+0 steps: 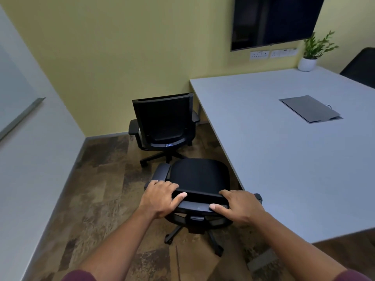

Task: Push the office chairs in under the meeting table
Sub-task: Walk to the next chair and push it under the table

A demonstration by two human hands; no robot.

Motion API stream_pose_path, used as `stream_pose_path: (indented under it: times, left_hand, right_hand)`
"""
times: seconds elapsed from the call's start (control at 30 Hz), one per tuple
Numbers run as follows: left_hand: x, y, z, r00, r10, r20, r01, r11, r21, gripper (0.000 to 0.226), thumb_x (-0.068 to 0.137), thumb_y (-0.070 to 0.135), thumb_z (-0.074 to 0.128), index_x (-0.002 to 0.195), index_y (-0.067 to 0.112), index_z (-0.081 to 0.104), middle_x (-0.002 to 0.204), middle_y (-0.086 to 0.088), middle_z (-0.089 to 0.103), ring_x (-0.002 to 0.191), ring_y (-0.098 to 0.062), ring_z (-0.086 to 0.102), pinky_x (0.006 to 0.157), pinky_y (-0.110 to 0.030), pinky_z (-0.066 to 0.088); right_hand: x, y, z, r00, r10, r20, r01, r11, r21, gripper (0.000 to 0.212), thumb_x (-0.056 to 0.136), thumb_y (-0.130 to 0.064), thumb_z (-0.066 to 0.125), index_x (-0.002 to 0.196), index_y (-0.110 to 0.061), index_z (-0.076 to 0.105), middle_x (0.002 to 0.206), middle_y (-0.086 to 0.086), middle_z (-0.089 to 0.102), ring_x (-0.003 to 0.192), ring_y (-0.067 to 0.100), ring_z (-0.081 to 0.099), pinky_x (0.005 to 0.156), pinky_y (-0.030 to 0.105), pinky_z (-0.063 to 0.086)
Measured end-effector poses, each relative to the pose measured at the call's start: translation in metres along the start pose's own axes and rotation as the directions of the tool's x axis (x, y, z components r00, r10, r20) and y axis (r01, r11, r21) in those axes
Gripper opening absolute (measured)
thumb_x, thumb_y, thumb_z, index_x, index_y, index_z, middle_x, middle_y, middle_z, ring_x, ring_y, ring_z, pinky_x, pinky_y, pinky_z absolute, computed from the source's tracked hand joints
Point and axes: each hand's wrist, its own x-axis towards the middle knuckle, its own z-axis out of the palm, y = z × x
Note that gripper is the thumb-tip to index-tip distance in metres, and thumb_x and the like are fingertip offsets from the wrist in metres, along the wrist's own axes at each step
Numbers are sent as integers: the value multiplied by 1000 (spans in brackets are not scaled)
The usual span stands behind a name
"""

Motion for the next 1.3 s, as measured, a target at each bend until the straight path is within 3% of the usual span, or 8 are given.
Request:
stream_pose_path:
  times: [0.2, 0.3, 0.4, 0.5, 0.77, 0.93, 1.17, 1.3]
  left_hand:
    - [3, -21, 0, 998, 62, 8, -62, 998, -13, 93, 98, 85, 3, 131, 31, 71, 125, 11, 75, 116, -16, 68, 104, -42, 44]
    - [7, -30, 2, 996, 90, 10, -90, 996, -19, 89, 100, 83, 6, 131, 31, 72, 126, 12, 75, 117, -15, 68, 103, -42, 45]
    - [12, -39, 2, 993, 120, 11, -119, 992, -27, 86, 101, 82, 9, 130, 32, 72, 123, 13, 76, 115, -14, 68, 102, -42, 45]
    - [20, -49, 1, 989, 147, 17, -146, 988, -43, 85, 101, 82, 10, 129, 32, 73, 123, 13, 76, 116, -13, 68, 102, -41, 45]
    - [60, -72, -2, 970, 238, 45, -235, 970, -67, 84, 101, 81, 9, 132, 32, 70, 125, 15, 74, 118, -9, 66, 105, -40, 43]
    - [93, -84, 1, 945, 323, 46, -319, 945, -77, 80, 102, 79, 13, 131, 31, 70, 125, 15, 74, 119, -9, 66, 105, -40, 43]
    - [154, -97, 2, 896, 440, 60, -436, 897, -71, 65, 105, 71, 29, 137, 30, 68, 132, 14, 72, 127, -9, 62, 112, -41, 40]
    - [197, -108, 2, 855, 509, 95, -504, 861, -76, 67, 105, 73, 28, 138, 30, 67, 136, 12, 71, 129, -9, 61, 114, -41, 39]
  right_hand:
    - [-8, -19, 7, 1000, 11, -27, -11, 1000, -2, 101, 85, -100, 13, 139, -28, 58, 93, -11, 65, 80, 8, 59, 64, 23, 38]
    - [-8, -27, 10, 999, 44, -29, -43, 999, 4, 98, 86, -100, 12, 130, -28, 60, 88, -10, 64, 75, 9, 59, 67, 28, 48]
    - [-9, -34, 11, 997, 73, -36, -73, 997, 14, 95, 86, -100, 13, 122, -27, 61, 85, -10, 61, 74, 10, 59, 65, 28, 44]
    - [-6, -40, 12, 994, 96, -47, -96, 995, 15, 99, 85, -101, 11, 123, -26, 62, 86, -8, 64, 75, 11, 60, 70, 33, 52]
    - [13, -55, 11, 983, 172, -64, -172, 985, 6, 108, 83, -101, 3, 130, -23, 62, 101, -4, 70, 88, 14, 64, 81, 38, 54]
    - [27, -62, 11, 972, 225, -68, -226, 974, -11, 96, 86, -98, 4, 118, -26, 59, 90, -6, 62, 78, 13, 57, 74, 38, 53]
    - [56, -65, 10, 942, 335, -29, -336, 942, -12, 92, 86, -97, -2, 114, -28, 51, 97, -5, 60, 84, 16, 56, 79, 41, 48]
    - [81, -66, 6, 917, 399, 12, -398, 917, -33, 100, 85, -97, -5, 135, -27, 47, 113, -2, 64, 98, 20, 59, 79, 40, 37]
